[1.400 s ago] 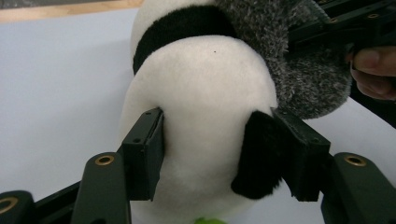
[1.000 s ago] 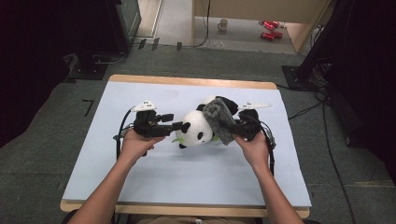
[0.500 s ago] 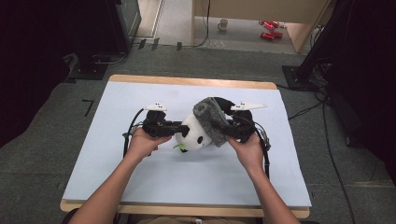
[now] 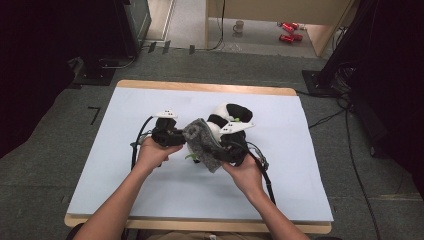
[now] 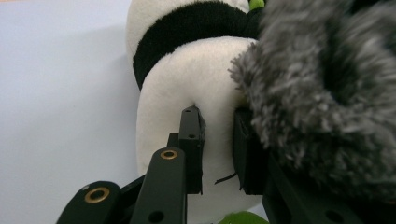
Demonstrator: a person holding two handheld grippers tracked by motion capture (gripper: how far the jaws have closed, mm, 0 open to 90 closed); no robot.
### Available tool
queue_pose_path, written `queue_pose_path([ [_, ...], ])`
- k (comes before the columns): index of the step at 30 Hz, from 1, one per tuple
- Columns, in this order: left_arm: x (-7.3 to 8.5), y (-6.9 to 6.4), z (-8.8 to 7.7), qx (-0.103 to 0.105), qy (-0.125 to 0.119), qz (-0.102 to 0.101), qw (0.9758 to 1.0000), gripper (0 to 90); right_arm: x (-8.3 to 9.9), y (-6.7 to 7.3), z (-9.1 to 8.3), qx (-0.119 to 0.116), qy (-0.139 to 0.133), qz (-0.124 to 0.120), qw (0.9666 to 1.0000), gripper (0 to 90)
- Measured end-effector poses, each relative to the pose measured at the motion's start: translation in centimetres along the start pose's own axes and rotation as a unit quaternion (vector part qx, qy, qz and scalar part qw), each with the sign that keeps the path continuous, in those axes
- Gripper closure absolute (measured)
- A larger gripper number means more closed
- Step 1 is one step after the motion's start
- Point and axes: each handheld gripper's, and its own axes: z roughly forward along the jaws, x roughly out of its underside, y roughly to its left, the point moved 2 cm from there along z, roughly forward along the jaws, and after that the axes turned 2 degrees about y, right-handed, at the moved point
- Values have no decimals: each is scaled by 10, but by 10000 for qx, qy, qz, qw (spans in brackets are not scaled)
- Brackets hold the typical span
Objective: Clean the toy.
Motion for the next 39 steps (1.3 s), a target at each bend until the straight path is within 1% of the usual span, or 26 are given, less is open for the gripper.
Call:
queue_pose_path([
  [2, 1, 0, 0, -46, 65, 31, 10000, 758, 6, 2, 10, 63, 108, -111, 9999, 781],
  [5, 3, 2, 0, -102, 91, 31, 9999, 761, 14, 3, 19, 41, 98, -227, 9997, 782],
  [7, 3, 4, -1, -106, 82, -53, 9999, 761, 18, 5, 24, 77, 147, -330, 9993, 783],
  [9, 3, 6, -1, -100, 80, -139, 9998, 760, 24, 9, 32, 153, 354, -491, 9980, 785],
  [11, 3, 5, -1, -84, 97, -121, 9998, 761, 30, 12, 40, 339, 581, -672, 9955, 787],
  [12, 3, 4, -1, -85, 96, -109, 9999, 760, 33, 13, 44, 381, 647, -683, 9948, 788],
  [15, 3, 3, 0, -69, 96, -76, 9999, 760, 37, 12, 53, 406, 862, -673, 9932, 788],
  [17, 2, 3, 0, -61, 87, -79, 9999, 759, 40, 12, 57, 400, 1012, -615, 9922, 787],
  [19, 2, 2, 0, -58, 77, -74, 9999, 756, 45, 10, 64, 407, 1208, -572, 9902, 785],
  [20, 2, 3, 0, -63, 76, -61, 9999, 755, 48, 9, 67, 413, 1243, -532, 9900, 783],
  [22, 2, 3, 0, -75, 61, -68, 9999, 752, 50, 7, 69, 333, 1203, -420, 9913, 783],
  [23, 2, 3, 0, -73, 47, -86, 9999, 752, 49, 6, 68, 311, 1229, -393, 9911, 783],
  [26, 1, 4, -1, -76, 49, -98, 9999, 752, 45, 10, 65, 291, 1285, -407, 9904, 782],
  [28, 1, 4, -1, -79, 55, -88, 9999, 752, 41, 14, 62, 227, 1281, -429, 9906, 782],
  [32, 1, 4, -1, -82, 62, -79, 9999, 751, 30, 25, 50, 155, 1095, -592, 9921, 782],
  [35, 1, 4, -1, -82, 55, -66, 9999, 750, 17, 32, 38, 126, 882, -672, 9938, 782],
  [37, 1, 3, -1, -83, 36, -52, 9999, 751, 9, 34, 29, 192, 729, -746, 9944, 782],
  [39, 1, 1, 0, -72, 34, -44, 10000, 751, 1, 36, 23, 327, 610, -839, 9941, 783],
])
